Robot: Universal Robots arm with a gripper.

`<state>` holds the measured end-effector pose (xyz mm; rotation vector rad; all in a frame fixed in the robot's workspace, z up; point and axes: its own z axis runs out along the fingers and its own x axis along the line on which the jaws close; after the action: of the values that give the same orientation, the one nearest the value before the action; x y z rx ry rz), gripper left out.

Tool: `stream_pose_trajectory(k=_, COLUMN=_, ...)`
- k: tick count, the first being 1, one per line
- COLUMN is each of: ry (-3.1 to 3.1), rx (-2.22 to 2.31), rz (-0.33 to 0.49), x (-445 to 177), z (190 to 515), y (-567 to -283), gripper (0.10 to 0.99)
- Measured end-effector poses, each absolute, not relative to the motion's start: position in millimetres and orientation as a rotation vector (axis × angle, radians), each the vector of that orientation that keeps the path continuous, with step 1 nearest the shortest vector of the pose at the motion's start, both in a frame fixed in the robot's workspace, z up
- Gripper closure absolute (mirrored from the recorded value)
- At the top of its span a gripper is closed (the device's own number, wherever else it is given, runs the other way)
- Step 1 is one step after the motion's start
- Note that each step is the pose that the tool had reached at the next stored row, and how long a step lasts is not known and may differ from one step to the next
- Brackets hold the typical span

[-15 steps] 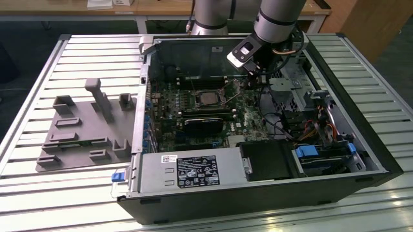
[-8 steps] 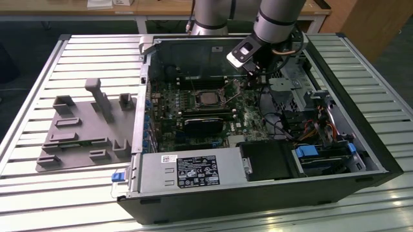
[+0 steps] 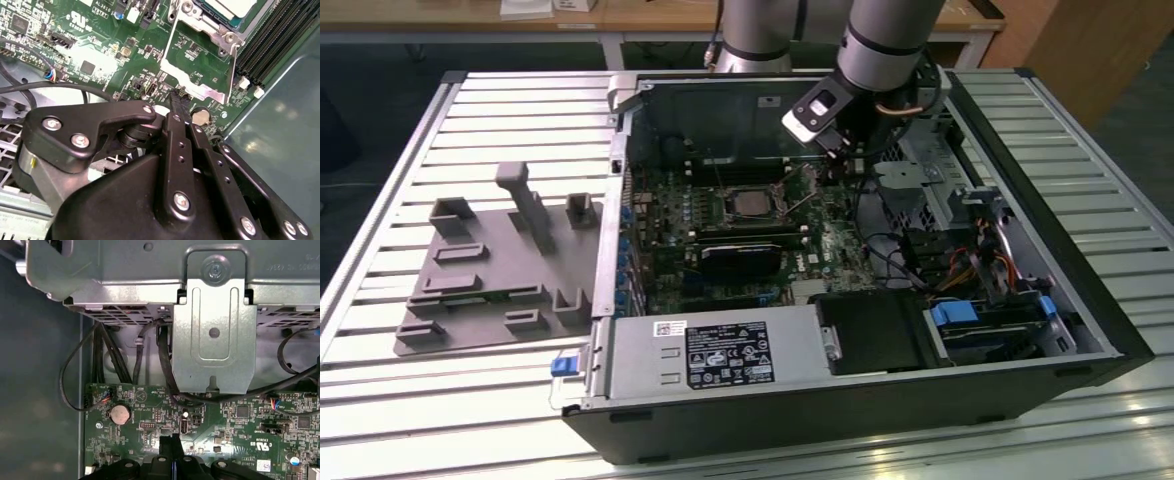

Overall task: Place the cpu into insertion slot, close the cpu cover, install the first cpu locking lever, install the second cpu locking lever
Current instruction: 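Close the cpu cover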

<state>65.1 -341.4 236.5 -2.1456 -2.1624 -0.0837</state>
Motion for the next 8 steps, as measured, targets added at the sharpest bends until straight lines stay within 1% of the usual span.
stream_pose_trajectory(k=8, ry=-2.162, rx=-2.146, rz=-0.084, x=62.4, z=236.5, y=-340.3, gripper=0.984)
